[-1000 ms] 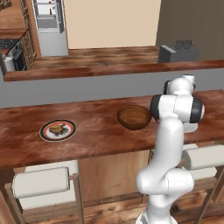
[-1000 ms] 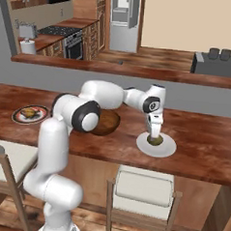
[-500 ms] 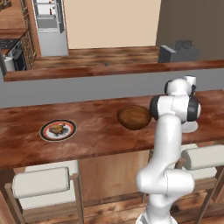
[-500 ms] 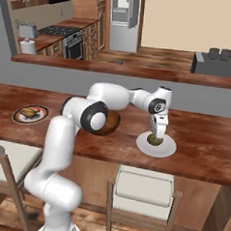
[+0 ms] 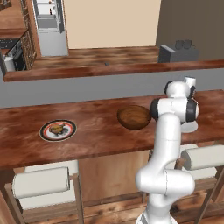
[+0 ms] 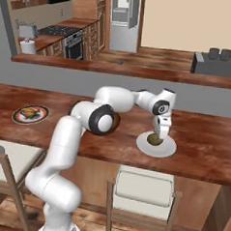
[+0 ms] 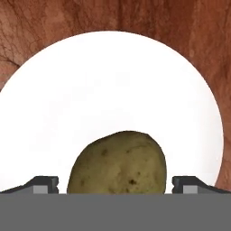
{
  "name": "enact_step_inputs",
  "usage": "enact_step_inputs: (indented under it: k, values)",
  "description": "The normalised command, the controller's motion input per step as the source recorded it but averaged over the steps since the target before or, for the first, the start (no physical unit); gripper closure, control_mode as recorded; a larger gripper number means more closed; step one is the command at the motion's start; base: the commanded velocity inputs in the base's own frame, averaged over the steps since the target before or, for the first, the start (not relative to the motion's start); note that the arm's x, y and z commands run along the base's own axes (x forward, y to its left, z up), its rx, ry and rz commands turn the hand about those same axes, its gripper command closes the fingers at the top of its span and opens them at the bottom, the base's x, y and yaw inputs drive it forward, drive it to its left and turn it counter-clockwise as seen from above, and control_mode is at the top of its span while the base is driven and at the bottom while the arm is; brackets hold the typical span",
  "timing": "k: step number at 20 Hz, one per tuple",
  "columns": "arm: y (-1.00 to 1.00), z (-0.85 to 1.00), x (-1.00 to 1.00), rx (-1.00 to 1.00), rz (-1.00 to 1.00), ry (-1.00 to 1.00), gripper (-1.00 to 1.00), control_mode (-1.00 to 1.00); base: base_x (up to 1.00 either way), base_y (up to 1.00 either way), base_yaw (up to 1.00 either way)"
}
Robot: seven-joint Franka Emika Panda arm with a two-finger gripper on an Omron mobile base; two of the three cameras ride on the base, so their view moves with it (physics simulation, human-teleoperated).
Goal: Pick the chicken drumstick and potato from their plates and place them in the bowl. Then put the bowl in the fridge.
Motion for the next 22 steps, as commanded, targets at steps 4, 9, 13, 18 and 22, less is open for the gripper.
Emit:
enact_step_inputs:
  k: [4,9,13,18,22]
  values:
    - [-0.06,-0.21,0.2,0.01,0.0,0.0,-1.0,-1.0,0.0,0.0,0.0]
    - [-0.01,-0.11,-0.14,0.07,0.0,0.0,-1.0,-1.0,0.0,0.0,0.0]
    - [0.0,-0.03,-0.32,0.07,0.0,0.0,-1.0,-1.0,0.0,0.0,0.0]
    - [0.1,-0.02,-0.29,0.03,0.0,0.0,-1.0,-1.0,0.0,0.0,0.0]
    - [0.21,0.0,-0.09,0.0,0.0,-0.02,-1.0,-1.0,0.0,0.0,0.0]
